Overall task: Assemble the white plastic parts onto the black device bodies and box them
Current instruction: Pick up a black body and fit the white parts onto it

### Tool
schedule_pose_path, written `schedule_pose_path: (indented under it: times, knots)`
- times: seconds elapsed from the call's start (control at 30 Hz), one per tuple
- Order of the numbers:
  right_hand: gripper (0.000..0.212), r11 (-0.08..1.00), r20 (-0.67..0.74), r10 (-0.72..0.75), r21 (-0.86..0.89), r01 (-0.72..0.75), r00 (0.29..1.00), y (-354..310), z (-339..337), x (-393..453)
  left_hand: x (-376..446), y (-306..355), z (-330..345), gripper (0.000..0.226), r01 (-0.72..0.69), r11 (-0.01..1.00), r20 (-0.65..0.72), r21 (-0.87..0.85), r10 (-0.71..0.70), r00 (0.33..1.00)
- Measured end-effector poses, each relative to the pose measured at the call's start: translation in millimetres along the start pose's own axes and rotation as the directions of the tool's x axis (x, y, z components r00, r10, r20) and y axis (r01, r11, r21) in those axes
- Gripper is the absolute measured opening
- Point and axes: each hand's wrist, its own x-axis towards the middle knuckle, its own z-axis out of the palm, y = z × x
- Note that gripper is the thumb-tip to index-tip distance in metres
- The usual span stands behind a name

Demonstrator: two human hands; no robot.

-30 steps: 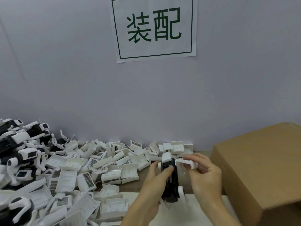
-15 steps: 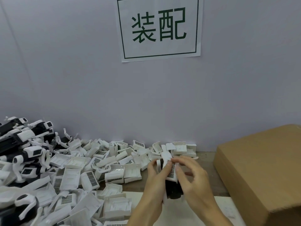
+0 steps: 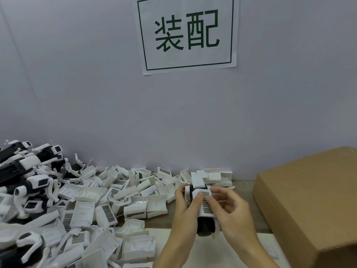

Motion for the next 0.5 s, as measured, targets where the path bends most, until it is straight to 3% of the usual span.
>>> schedule_pose_path:
  times: [0.23,0.37,0.5]
  knots:
    - [0.016,0.996,-0.014,-0.060,-0.070,0.059,0.998,1.5,1.8,-2.4,-1.7,-1.4,0.0,0.021,-0.093,0.982,0.041,0.167,0.087,0.995]
    - [0.005,0.996,0.001,0.077,-0.039,-0.077,0.997,2.9,3.4,-1.4,-3.9,-0.1,1.4,0.021,-0.118,0.974,0.057,0.193,0.109,0.992]
    - [0.010,0.987,0.088,0.162,-0.022,-0.161,0.983,2.7,-0.4,0.5,-4.7,1.0,0.9,0.036,-0.138,0.974,0.056,0.182,0.130,0.990]
